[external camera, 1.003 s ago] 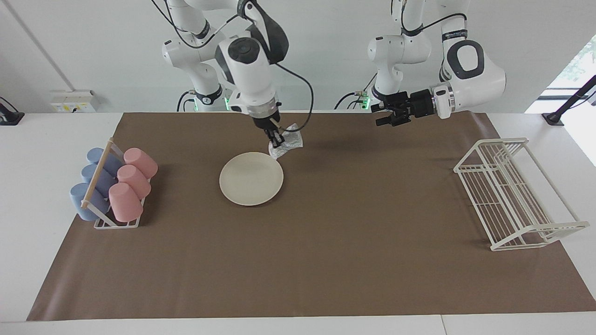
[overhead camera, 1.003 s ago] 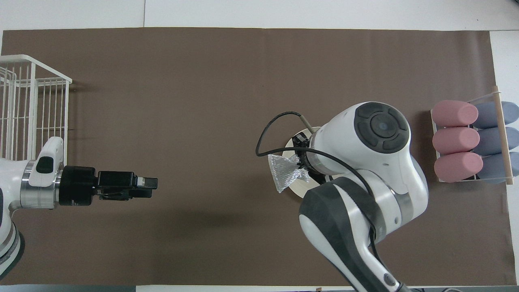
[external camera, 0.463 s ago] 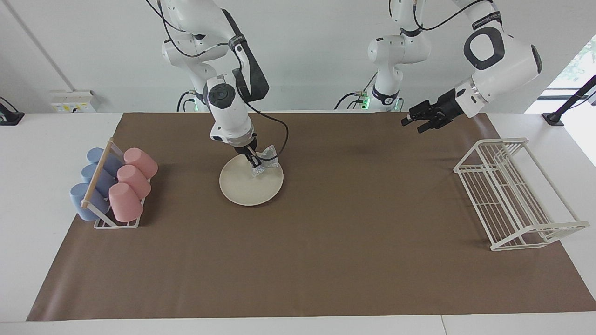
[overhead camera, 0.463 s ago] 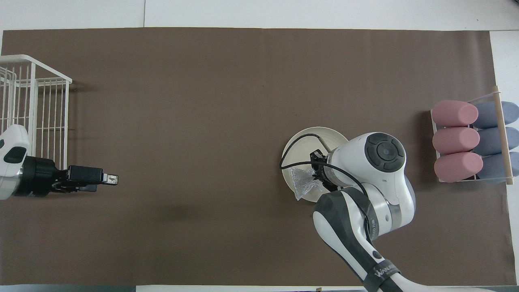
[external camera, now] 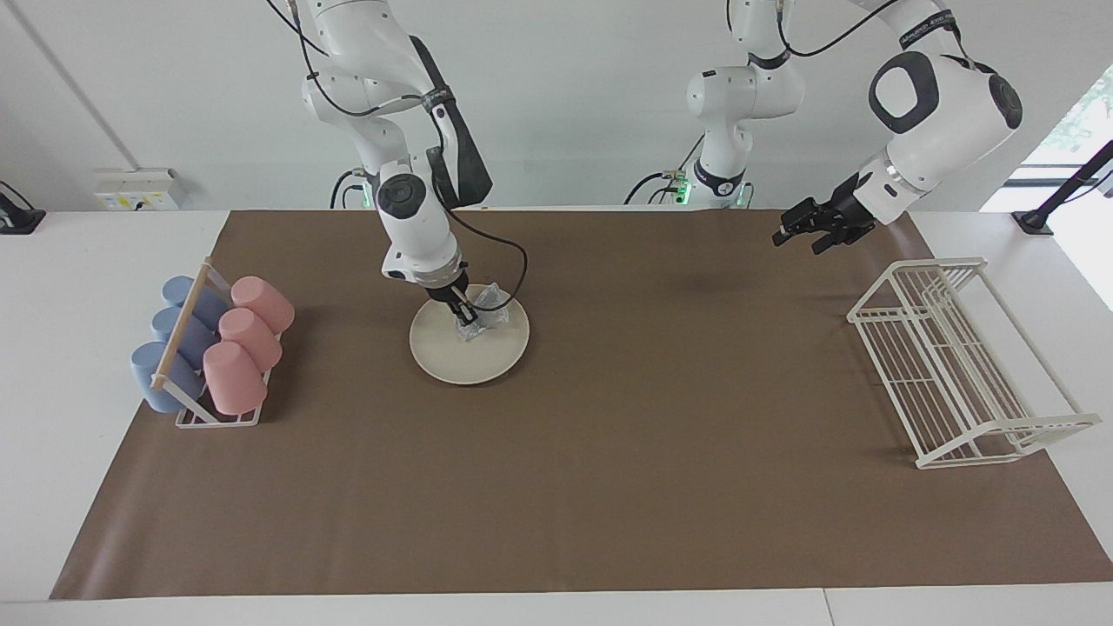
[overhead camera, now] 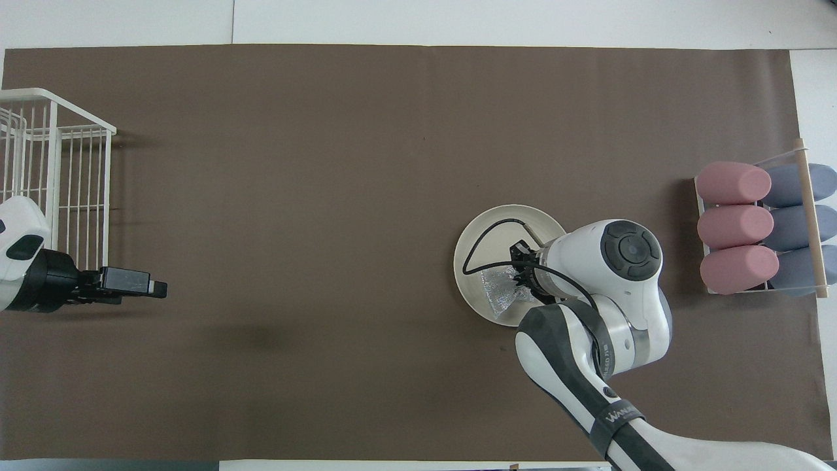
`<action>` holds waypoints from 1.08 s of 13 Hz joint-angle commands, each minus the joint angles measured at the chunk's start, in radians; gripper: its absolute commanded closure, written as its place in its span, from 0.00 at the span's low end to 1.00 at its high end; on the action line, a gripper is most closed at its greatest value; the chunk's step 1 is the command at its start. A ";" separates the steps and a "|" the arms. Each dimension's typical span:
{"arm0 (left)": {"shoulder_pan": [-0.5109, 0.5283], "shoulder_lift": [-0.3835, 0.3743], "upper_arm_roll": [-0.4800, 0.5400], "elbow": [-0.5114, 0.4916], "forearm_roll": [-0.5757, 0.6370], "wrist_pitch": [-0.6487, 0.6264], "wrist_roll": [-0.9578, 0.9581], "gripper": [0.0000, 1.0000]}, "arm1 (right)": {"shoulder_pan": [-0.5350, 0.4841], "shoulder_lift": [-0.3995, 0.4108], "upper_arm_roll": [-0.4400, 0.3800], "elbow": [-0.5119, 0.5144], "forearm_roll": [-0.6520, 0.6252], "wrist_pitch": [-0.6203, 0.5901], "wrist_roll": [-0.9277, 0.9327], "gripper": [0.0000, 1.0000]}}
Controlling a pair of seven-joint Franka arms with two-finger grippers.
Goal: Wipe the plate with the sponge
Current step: 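Rub the cloth across the plate surface with the right gripper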
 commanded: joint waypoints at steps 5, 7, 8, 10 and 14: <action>-0.010 0.011 -0.004 0.014 0.025 0.022 -0.070 0.00 | -0.092 0.016 0.005 -0.025 0.015 0.064 -0.216 1.00; -0.012 0.011 -0.004 0.012 0.025 0.032 -0.070 0.00 | -0.078 0.016 0.006 -0.026 0.017 0.059 -0.191 1.00; -0.012 0.011 -0.004 0.012 0.025 0.034 -0.070 0.00 | -0.066 0.015 0.008 -0.028 0.015 0.059 -0.156 1.00; -0.013 0.011 -0.005 0.012 0.025 0.034 -0.070 0.00 | -0.025 0.012 0.008 -0.028 0.017 0.056 -0.093 1.00; -0.015 0.011 -0.005 0.011 0.025 0.037 -0.070 0.00 | 0.084 0.010 0.008 -0.026 0.017 0.067 0.079 1.00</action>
